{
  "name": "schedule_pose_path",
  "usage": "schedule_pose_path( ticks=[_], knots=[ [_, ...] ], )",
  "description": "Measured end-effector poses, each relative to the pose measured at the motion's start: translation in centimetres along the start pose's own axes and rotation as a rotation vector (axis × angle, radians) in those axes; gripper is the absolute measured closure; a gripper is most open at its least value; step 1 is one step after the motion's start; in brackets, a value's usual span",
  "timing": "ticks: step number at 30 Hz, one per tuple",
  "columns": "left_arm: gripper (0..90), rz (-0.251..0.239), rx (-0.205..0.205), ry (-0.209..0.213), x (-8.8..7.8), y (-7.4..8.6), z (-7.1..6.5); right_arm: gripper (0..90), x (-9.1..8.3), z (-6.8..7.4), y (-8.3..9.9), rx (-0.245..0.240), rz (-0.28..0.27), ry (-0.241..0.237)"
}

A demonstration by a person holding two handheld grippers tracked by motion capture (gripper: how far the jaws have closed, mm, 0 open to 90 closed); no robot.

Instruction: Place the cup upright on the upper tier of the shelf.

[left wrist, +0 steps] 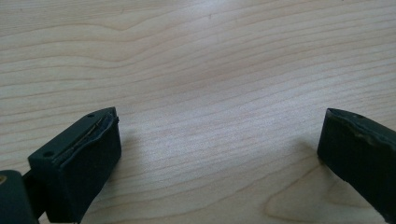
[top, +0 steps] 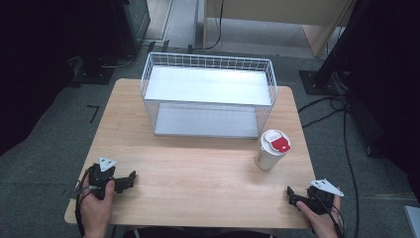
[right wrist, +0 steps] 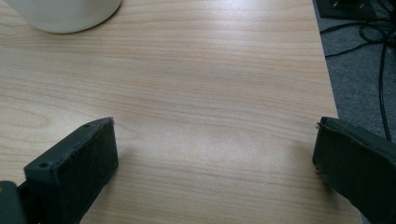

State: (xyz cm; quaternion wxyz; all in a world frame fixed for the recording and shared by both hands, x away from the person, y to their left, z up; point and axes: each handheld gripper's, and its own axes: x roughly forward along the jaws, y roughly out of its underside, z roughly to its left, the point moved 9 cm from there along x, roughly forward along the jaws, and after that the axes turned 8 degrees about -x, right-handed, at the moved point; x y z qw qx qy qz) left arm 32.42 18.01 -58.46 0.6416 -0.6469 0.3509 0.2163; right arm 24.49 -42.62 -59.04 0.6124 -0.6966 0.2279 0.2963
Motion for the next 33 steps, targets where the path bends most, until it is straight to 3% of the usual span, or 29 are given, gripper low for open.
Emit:
schedule_pose_path(
  ticks=[6,7,10,11,15,19,21,33],
  knots=[
    [0.0,0.0,0.0,0.0,0.0,0.0,0.0,0.3,0.1,0.1,-0.1,-0.015,0.014,-0.016],
    [0.0,0.0,0.0,0.0,0.0,0.0,0.0,5.3,0.0,0.4,-0.3,-0.022,0.014,-0.024],
    [0.0,0.0,0.0,0.0,0.0,0.0,0.0,6.7,-0.1,0.7,-0.6,-0.03,0.002,-0.024],
    [0.0,0.0,0.0,0.0,0.0,0.0,0.0,6.7,-0.1,1.2,-1.1,-0.05,-0.007,-0.03],
    [0.0,0.0,-0.001,0.0,0.0,0.0,0.0,6.8,-0.1,2.1,-2.4,-0.034,-0.053,-0.062],
    [0.0,0.0,0.0,0.0,0.0,0.0,0.0,7.3,-0.1,2.5,-3.4,-0.045,-0.089,-0.064],
    [0.0,0.0,0.0,0.0,0.0,0.0,0.0,7.3,0.0,3.3,-4.4,-0.072,-0.116,-0.088],
    [0.0,0.0,0.0,0.0,0.0,0.0,0.0,7.3,0.6,5.4,-7.8,-0.093,-0.165,-0.125]
  ],
)
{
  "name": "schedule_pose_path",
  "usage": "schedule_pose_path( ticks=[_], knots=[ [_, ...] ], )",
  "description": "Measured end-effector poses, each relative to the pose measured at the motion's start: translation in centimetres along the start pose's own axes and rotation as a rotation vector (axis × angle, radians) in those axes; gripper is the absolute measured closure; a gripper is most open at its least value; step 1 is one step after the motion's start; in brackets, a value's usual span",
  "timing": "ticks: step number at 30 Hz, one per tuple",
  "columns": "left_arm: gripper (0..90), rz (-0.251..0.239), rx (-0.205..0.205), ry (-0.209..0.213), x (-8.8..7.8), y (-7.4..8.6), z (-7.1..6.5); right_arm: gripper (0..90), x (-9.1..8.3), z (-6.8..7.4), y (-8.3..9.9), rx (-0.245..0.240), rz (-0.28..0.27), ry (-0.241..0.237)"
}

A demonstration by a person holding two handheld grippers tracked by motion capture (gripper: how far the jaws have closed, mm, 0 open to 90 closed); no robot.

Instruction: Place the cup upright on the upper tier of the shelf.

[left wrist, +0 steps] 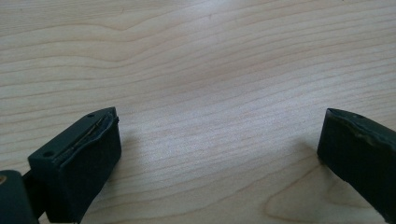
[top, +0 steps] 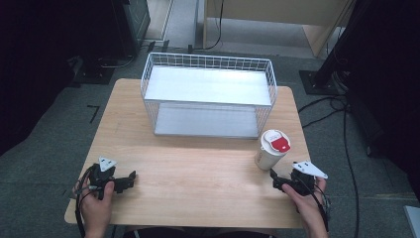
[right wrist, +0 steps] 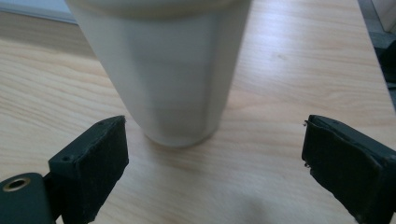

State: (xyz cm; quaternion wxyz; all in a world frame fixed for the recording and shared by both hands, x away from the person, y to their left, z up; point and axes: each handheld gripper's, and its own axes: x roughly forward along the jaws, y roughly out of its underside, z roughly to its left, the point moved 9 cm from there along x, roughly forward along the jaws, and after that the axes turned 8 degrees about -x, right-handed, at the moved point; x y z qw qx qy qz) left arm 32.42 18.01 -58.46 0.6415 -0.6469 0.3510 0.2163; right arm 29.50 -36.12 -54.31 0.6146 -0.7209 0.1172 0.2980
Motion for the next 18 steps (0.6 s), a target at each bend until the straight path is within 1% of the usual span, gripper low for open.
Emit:
schedule_pose_path(
  ticks=[4,9,11,15,18],
  knots=[
    [0.0,0.0,0.0,0.0,0.0,0.0,0.0,7.3,0.8,0.9,-1.0,-0.016,-0.014,-0.015],
    [0.0,0.0,0.0,0.0,0.0,0.0,0.0,7.4,1.4,1.1,-2.2,-0.004,-0.037,-0.008],
    [0.0,0.0,0.0,0.0,0.0,0.0,0.0,7.3,1.6,1.2,-2.6,-0.008,-0.048,-0.013],
    [0.0,0.0,0.0,0.0,0.0,0.0,0.0,7.3,1.9,1.3,-3.4,-0.011,-0.069,-0.006],
    [0.0,0.0,0.0,0.0,0.0,0.0,0.0,7.4,2.1,1.3,-3.8,-0.006,-0.088,-0.003]
  ],
)
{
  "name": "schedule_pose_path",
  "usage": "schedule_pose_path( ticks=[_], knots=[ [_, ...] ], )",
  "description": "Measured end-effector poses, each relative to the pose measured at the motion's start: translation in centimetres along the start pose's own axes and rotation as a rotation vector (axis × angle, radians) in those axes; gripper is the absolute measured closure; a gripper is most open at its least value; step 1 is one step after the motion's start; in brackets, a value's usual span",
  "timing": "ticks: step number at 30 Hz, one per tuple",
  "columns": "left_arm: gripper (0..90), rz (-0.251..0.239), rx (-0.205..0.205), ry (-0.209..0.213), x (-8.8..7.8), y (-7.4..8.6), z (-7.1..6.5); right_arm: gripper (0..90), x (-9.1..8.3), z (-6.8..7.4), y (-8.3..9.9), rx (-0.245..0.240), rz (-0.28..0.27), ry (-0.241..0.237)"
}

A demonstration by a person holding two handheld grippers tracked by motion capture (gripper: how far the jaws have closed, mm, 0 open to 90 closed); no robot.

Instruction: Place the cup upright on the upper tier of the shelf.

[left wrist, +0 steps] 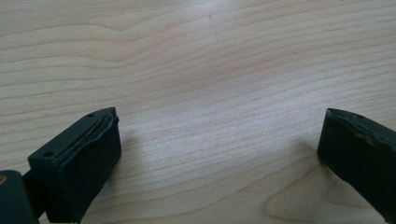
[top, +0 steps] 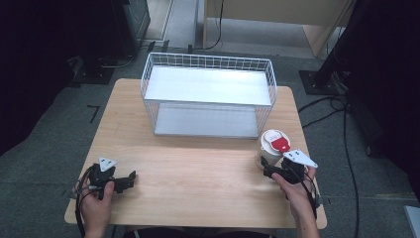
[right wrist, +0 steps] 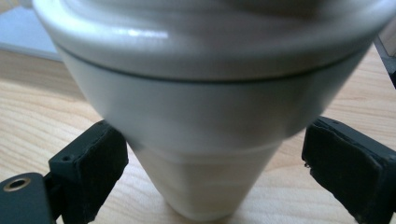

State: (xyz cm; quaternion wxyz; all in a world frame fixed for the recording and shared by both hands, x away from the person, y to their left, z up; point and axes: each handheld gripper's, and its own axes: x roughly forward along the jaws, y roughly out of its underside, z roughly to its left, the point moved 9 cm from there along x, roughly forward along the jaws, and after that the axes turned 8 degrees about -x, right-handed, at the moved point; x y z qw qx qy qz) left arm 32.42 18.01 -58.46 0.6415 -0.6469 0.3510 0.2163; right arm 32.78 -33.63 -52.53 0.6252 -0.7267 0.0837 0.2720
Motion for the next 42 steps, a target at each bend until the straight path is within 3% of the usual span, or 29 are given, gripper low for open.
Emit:
schedule_pose_path(
  ticks=[10,24,31,33,40,42],
  knots=[
    [0.0,0.0,0.0,0.0,0.0,0.0,0.0,7.5,0.6,0.1,-0.7,0.028,-0.048,0.003],
    [0.0,0.0,0.0,0.0,0.0,0.0,0.0,8.1,1.9,0.3,-1.6,0.096,-0.18,-0.018],
    [0.0,0.0,0.0,0.0,0.0,0.0,0.0,10.2,1.6,0.2,-1.6,0.093,-0.223,0.013],
    [0.0,0.0,0.0,0.0,0.0,0.0,0.0,10.4,1.4,0.4,-1.8,0.1,-0.238,0.002],
    [0.0,0.0,0.0,0.0,0.0,0.0,0.0,10.5,0.3,1.3,-3.7,0.088,-0.292,-0.025],
    [0.0,0.0,0.0,0.0,0.0,0.0,0.0,10.5,-0.4,1.9,-5.0,0.077,-0.319,-0.035]
  ],
)
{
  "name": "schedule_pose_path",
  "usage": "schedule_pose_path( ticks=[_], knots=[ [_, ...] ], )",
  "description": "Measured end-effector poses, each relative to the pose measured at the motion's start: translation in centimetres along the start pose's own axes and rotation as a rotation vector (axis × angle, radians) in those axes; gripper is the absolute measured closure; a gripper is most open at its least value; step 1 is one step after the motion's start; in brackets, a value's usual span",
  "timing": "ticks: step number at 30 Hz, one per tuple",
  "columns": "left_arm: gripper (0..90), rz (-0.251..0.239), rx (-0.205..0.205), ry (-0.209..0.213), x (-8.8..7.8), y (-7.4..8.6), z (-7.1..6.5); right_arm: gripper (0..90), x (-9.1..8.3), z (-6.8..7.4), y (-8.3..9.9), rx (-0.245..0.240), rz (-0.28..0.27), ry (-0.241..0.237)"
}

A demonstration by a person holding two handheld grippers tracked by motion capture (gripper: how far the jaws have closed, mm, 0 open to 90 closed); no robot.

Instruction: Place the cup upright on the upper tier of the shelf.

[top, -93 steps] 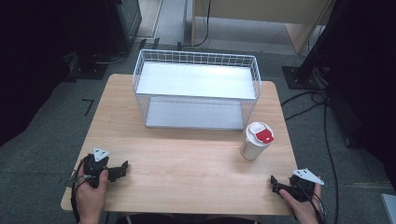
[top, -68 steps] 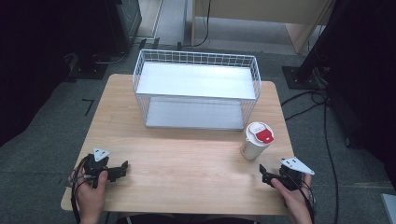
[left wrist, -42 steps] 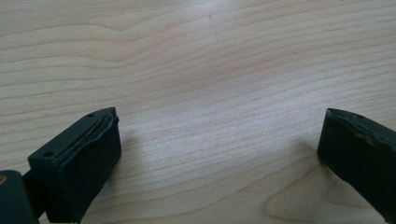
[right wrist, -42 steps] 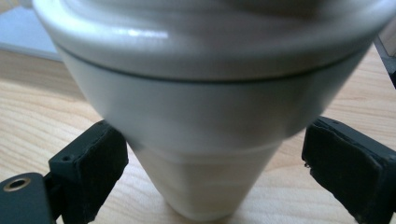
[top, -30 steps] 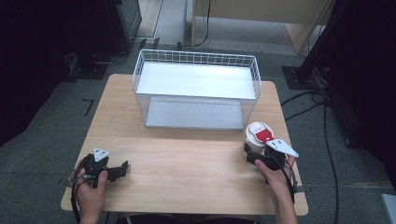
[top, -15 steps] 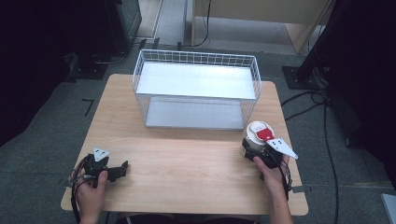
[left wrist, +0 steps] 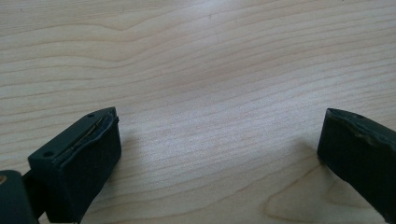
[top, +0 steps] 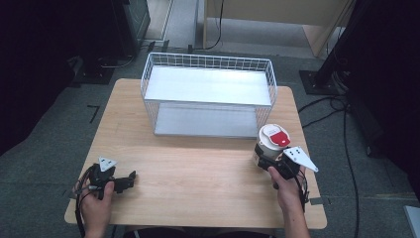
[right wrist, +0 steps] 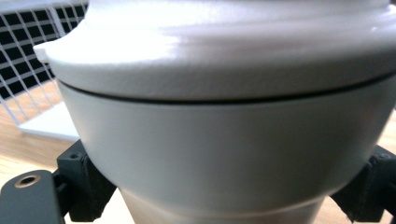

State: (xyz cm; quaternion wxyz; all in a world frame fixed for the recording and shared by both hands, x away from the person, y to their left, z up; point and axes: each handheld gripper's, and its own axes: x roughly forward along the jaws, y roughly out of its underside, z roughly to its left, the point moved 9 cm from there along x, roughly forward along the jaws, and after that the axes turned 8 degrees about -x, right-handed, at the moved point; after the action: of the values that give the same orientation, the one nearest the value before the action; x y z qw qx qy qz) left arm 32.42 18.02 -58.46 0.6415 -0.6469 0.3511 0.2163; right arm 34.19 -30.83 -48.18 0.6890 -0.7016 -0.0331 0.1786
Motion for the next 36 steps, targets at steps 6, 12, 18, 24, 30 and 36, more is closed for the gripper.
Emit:
schedule_pose_path(
  ticks=[6,12,18,24,30,36],
  knots=[
    [0.0,0.0,0.0,0.0,0.0,0.0,0.0,10.5,-0.1,1.7,-2.8,-0.024,-0.043,-0.028],
    [0.0,0.001,0.0,0.0,0.0,0.0,0.0,10.5,0.3,3.4,-5.5,-0.048,-0.077,-0.055],
    [0.0,-0.001,0.001,-0.001,0.0,0.0,0.0,10.5,1.0,5.0,-7.9,-0.08,-0.104,-0.082],
    [0.0,-0.001,0.001,-0.001,0.0,0.0,0.0,10.5,1.8,6.6,-10.3,-0.107,-0.129,-0.11],
    [0.0,-0.001,0.001,-0.001,0.0,0.0,0.0,10.5,2.9,8.6,-13.0,-0.134,-0.162,-0.138],
    [0.0,-0.001,0.001,-0.001,0.0,0.0,0.0,10.6,4.5,10.4,-15.1,-0.172,-0.181,-0.139]
  ],
)
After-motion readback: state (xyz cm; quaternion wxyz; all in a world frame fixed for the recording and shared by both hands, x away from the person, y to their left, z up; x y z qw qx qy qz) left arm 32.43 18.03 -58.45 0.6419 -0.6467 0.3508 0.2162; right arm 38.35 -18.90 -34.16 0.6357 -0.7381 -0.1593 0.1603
